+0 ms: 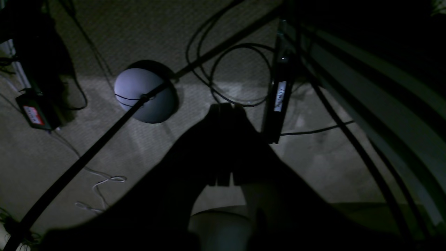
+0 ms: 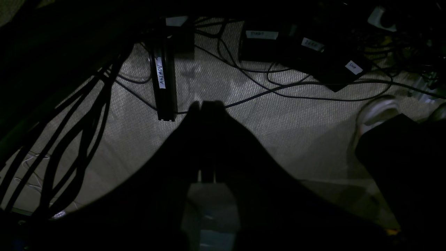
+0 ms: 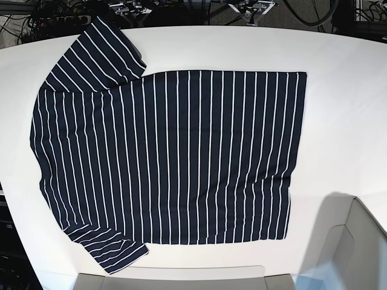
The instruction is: Fold the T-shirt properly
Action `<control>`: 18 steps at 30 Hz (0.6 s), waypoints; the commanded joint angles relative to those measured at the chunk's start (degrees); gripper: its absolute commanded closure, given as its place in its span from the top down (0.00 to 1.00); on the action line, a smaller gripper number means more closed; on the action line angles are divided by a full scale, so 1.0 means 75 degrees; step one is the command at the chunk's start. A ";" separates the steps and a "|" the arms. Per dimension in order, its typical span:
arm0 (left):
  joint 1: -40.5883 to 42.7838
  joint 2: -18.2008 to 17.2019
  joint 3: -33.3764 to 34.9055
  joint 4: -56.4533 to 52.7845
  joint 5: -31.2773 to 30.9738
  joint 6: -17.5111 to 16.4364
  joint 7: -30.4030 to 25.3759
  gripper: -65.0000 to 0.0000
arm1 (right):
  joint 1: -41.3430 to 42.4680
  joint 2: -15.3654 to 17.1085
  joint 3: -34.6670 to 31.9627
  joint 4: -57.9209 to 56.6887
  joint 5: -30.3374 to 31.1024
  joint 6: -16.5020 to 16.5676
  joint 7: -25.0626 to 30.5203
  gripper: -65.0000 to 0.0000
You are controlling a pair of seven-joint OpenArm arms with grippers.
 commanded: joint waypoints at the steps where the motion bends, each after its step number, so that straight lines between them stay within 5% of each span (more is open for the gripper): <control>1: 0.0019 0.0015 -0.0004 -0.0004 0.0031 0.0025 -0.0024 0.00 | 0.0004 0.0023 -0.0013 0.0013 0.0010 0.0007 0.0039 0.00; 14: 0.0031 -0.0020 0.0007 0.0007 0.0031 0.0002 -0.0118 0.00 | 0.0015 0.0234 0.0022 0.0013 0.0034 0.0007 0.0039 0.00; 18: 0.0488 -0.0173 -0.0028 0.0043 0.0007 -0.0010 -0.1009 0.00 | -0.0336 0.0503 0.0057 0.0042 0.0421 0.0042 0.0180 0.00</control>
